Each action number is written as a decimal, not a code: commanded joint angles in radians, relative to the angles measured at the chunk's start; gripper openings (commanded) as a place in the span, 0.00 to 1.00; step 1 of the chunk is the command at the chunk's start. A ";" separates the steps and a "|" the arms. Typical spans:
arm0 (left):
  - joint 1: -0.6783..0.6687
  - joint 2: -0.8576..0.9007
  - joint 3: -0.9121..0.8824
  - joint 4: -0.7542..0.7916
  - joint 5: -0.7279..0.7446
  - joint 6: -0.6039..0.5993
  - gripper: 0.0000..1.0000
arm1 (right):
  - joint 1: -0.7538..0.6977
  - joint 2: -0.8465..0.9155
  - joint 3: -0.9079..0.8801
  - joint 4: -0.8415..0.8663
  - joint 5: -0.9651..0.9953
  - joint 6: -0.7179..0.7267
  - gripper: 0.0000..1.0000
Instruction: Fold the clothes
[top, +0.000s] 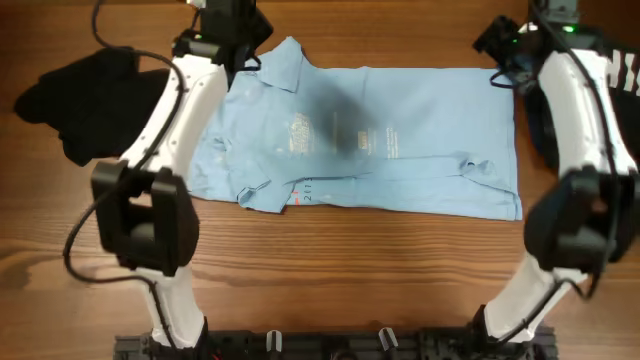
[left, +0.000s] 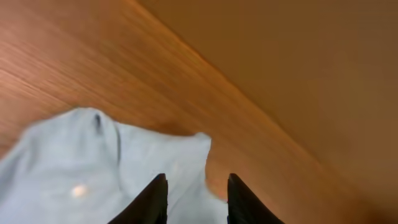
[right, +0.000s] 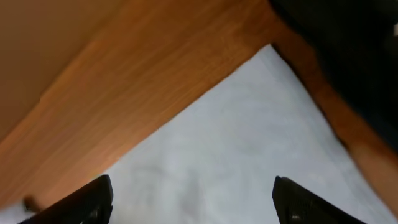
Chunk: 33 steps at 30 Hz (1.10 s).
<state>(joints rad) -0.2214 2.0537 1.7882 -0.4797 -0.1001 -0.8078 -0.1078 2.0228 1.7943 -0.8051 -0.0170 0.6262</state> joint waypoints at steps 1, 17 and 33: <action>0.003 0.093 0.023 0.032 -0.049 -0.218 0.30 | -0.001 0.051 0.016 0.042 0.042 0.109 0.82; 0.006 0.292 0.023 0.114 -0.063 -0.362 0.36 | -0.001 0.132 0.015 0.168 0.108 0.161 0.83; 0.041 0.304 0.023 -0.004 -0.045 -0.349 0.47 | -0.001 0.139 0.015 0.165 0.107 0.133 0.83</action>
<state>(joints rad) -0.1879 2.3356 1.7966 -0.4904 -0.1444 -1.1683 -0.1078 2.1460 1.7954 -0.6415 0.0654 0.7654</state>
